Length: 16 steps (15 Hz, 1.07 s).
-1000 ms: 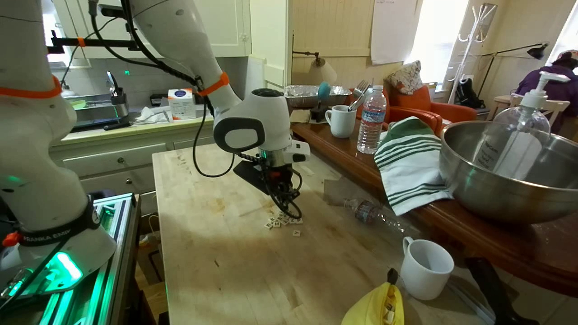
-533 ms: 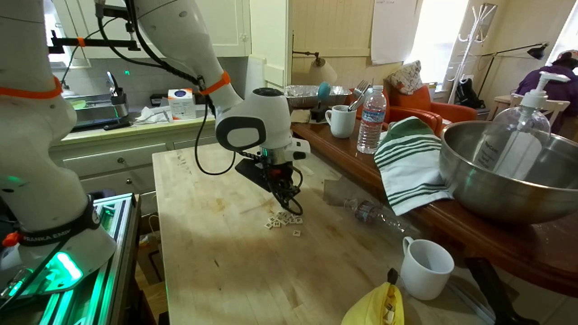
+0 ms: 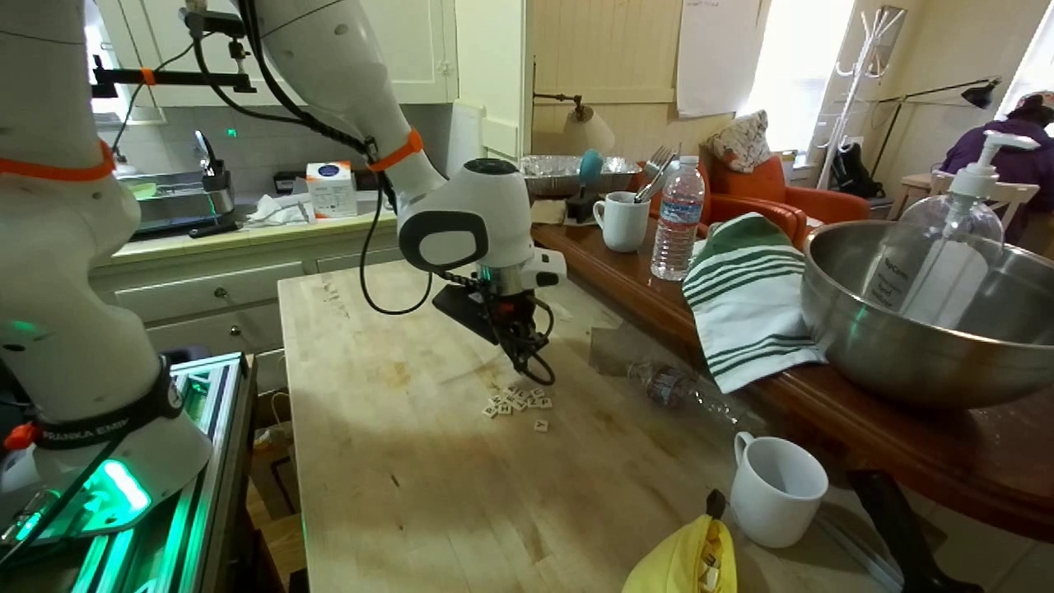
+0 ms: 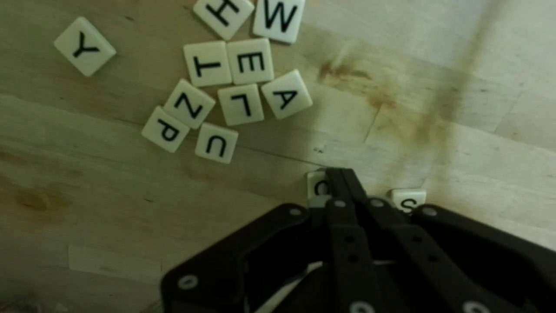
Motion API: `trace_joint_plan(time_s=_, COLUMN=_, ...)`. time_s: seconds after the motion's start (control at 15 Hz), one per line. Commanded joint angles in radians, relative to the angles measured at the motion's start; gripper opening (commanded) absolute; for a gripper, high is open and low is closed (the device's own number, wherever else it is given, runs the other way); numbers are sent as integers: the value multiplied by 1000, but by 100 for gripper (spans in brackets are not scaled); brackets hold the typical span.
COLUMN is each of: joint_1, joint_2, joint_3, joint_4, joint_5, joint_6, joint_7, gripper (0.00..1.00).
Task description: Use four letter tiles to form a word
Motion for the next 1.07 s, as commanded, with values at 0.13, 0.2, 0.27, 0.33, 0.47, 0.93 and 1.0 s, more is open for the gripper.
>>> trace_joint_plan(time_s=0.13, joint_1=-23, joint_2=40, joint_3=40, joint_4=18, joint_5=36, joint_6=11, joint_7=-25, gripper=0)
trace_joint_plan(time_s=0.2, joint_1=-22, joint_2=40, joint_3=42, joint_4=17, joint_5=37, joint_6=10, joint_7=-24, gripper=0)
trace_joint_plan(time_s=0.27, joint_1=-22, joint_2=40, joint_3=44, joint_4=17, joint_5=36, joint_6=10, joint_7=-23, gripper=0)
trace_joint_plan(time_s=0.33, joint_1=-20, joint_2=41, joint_3=44, joint_4=16, joint_5=33, joint_6=10, joint_7=-22, gripper=0)
trace_joint_plan(time_s=0.47, joint_1=-20, joint_2=41, joint_3=47, joint_4=15, joint_5=35, joint_6=11, joint_7=-21, gripper=0)
trace_joint_plan(time_s=0.93, joint_1=-21, joint_2=45, joint_3=66, joint_4=21, joint_5=53, joint_6=7, joint_7=-23, gripper=0)
trace_joint_plan(time_s=1.0, joint_1=-23, joint_2=46, joint_3=70, joint_4=22, joint_5=56, joint_6=3, joint_7=-26, gripper=0)
